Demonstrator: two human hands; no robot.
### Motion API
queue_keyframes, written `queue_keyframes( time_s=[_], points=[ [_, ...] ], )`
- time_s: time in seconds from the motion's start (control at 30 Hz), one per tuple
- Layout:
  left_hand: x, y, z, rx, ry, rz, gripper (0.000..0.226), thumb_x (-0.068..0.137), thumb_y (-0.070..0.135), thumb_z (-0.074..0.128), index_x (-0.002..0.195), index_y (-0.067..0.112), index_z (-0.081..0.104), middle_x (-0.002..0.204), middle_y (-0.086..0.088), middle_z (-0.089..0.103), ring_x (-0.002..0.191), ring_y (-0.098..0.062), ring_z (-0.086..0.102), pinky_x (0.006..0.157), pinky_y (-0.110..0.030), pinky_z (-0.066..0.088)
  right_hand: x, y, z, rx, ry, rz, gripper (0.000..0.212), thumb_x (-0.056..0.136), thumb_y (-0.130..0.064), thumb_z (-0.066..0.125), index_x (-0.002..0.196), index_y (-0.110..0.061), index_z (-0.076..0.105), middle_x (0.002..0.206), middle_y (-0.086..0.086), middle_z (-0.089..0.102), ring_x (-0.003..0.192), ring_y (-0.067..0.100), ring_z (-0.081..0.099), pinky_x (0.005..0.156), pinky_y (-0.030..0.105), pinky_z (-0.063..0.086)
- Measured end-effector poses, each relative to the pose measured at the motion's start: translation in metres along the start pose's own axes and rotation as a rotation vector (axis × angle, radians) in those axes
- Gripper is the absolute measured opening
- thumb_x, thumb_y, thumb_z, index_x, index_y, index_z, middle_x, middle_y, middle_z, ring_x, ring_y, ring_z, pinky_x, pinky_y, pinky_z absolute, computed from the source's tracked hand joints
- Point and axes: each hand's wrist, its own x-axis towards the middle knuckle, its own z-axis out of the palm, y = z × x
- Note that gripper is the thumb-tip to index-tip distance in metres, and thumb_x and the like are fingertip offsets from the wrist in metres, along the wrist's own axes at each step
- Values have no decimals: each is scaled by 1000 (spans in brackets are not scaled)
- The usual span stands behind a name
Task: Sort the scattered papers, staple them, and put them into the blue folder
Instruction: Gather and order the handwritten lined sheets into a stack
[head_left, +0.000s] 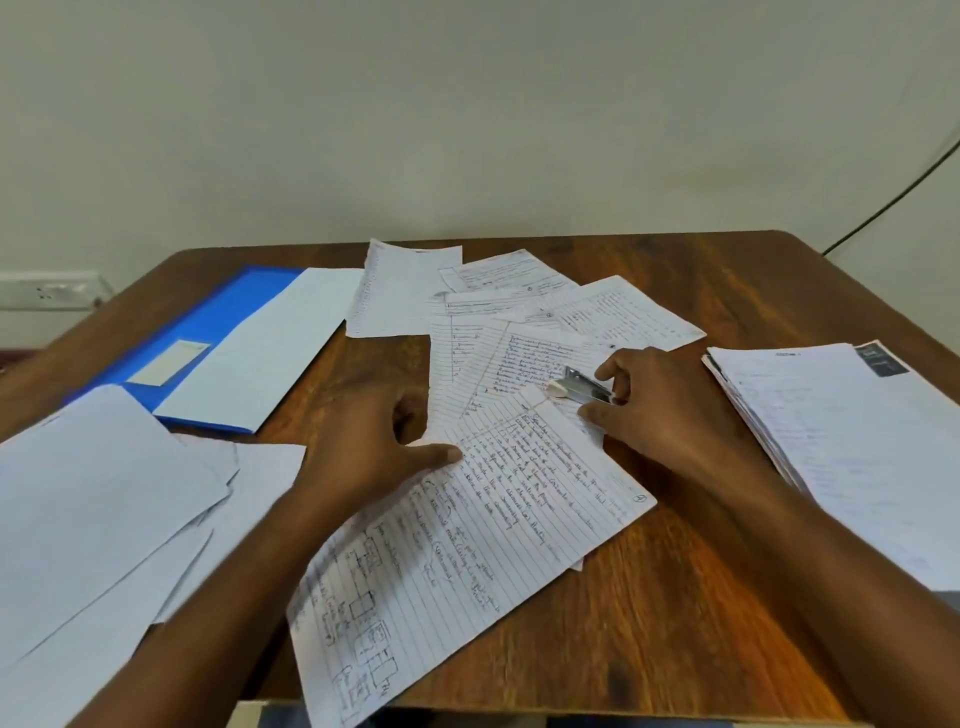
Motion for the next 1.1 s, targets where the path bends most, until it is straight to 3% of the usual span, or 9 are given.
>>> queue_keyframes(
  time_s=[0.07,0.1,0.17,0.27,0.4,0.53,0.67,0.9,1.1],
  points=[
    [3,5,5,1,-42,17,52,73,60,88,109,32,63,93,14,63,80,-7,58,63,-23,44,-1,-4,0,-17,3,-7,53,81,-55,82,124,-27,68,112,-4,72,76,7,60,66,27,56],
    [4,7,7,-1,-58,33,66,73,61,87,126,31,63,102,13,64,86,-7,59,68,-23,49,0,-5,0,-26,-1,-7,54,81,-55,82,124,-27,67,112,-3,72,78,7,60,67,27,55],
    [8,12,10,6,-65,61,86,72,63,87,144,28,57,125,7,66,104,-9,62,85,-30,58,3,-7,0,-35,-14,-4,56,79,-55,84,124,-26,67,112,-2,73,83,9,62,67,28,53],
    [18,18,16,32,-60,35,101,68,70,87,151,26,50,148,4,58,129,-20,58,103,-44,56,13,-11,-3,-54,-8,15,57,78,-54,84,123,-24,67,118,-1,71,93,14,64,73,31,55],
    [37,23,25,68,-15,-1,105,65,76,84,151,30,46,155,4,51,136,-21,53,105,-43,53,24,-11,-4,-57,-16,80,54,76,-62,82,115,-27,68,117,-4,70,91,14,63,81,37,60],
    [57,31,33,129,-18,-24,97,70,77,79,148,28,52,152,4,53,136,-20,51,106,-38,50,23,-4,0,-33,-45,132,40,79,-64,79,97,-29,70,90,-11,70,71,12,63,71,34,61],
    [70,30,42,111,-4,-15,101,65,81,80,146,27,54,145,4,60,130,-18,54,99,-39,54,23,6,2,-1,-8,166,34,77,-62,79,81,-30,67,73,-15,65,62,11,64,63,35,62],
    [77,20,46,32,21,-2,106,51,86,78,140,30,60,126,12,63,116,-12,56,89,-37,55,30,28,-12,-36,-46,290,38,72,-60,85,81,-28,67,77,-13,69,67,11,67,69,36,63],
    [70,12,46,-82,59,65,103,46,88,77,131,32,66,105,23,59,102,-7,57,79,-36,55,33,41,-18,-69,-21,353,46,73,-67,82,95,-29,66,87,-14,69,71,11,66,73,35,62]
  ],
)
